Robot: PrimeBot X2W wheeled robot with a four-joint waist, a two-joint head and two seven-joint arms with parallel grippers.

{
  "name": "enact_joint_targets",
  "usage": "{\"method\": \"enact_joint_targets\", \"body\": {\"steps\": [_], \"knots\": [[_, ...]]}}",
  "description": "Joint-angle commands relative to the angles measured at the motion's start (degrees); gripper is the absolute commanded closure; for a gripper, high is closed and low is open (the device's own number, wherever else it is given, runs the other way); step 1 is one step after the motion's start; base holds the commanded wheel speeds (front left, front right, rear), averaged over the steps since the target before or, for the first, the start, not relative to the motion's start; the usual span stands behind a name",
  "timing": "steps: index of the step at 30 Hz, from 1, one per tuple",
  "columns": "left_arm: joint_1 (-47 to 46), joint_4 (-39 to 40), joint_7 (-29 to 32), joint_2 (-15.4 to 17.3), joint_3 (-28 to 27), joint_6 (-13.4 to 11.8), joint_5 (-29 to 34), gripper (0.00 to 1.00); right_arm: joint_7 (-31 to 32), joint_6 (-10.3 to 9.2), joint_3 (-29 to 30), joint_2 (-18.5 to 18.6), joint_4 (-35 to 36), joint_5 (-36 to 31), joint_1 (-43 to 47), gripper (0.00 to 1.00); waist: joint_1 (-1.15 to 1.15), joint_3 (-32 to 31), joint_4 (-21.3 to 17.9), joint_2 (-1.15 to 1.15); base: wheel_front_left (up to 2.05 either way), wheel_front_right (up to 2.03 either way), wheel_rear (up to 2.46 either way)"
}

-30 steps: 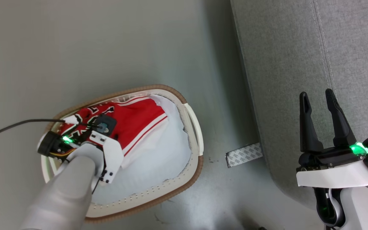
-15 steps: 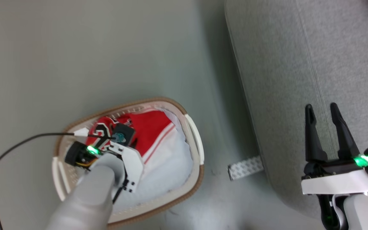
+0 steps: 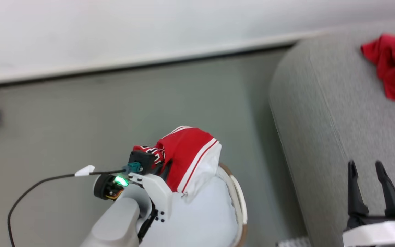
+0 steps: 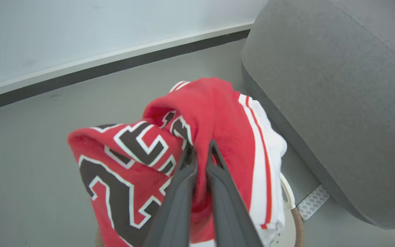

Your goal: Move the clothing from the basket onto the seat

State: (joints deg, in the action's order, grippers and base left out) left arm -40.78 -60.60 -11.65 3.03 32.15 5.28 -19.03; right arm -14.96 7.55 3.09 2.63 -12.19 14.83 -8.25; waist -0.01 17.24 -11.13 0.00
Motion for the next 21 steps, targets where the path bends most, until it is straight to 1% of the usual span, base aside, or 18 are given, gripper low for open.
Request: {"method": "enact_joint_targets", "body": {"steps": [1, 4, 10, 14, 21], "knots": [[1.53, 1.36, -0.31, -0.07, -0.06, -0.24, -1.06, 1.0, -0.11, -0.13, 0.79, 0.28, -0.31, -0.58, 1.8, 0.0, 0.01, -8.96, 5.81, 0.0, 0.0, 0.0, 0.0], [2.9, 5.24, -0.35, -0.09, 0.12, -1.07, -2.68, 1.0, -0.11, -0.13, 2.08, 0.26, -0.58, -1.65, 3.97, 0.0, 0.01, -12.96, 7.53, 0.0, 0.0, 0.0, 0.0], [5.85, 13.82, 0.82, -0.06, -0.61, -4.76, -5.44, 1.0, -0.11, -0.13, 2.16, 0.25, -0.88, -3.09, 6.88, 0.0, 0.01, -18.39, 9.54, 0.0, 0.0, 0.0, 0.0], [8.28, 19.0, 1.81, 1.71, -1.92, -7.18, -6.14, 1.0, -0.11, -0.13, 1.61, 0.25, -0.89, -3.4, 7.97, 0.0, 0.01, -20.5, 10.01, 0.0, 0.0, 0.0, 0.0], [13.26, 27.64, 4.47, 4.86, -3.13, -10.15, -7.16, 1.0, -0.11, -0.13, 1.16, 0.26, -0.97, -3.67, 10.56, 0.0, 0.01, -24.48, 10.52, 0.0, 0.0, 0.0, 0.0]]}}
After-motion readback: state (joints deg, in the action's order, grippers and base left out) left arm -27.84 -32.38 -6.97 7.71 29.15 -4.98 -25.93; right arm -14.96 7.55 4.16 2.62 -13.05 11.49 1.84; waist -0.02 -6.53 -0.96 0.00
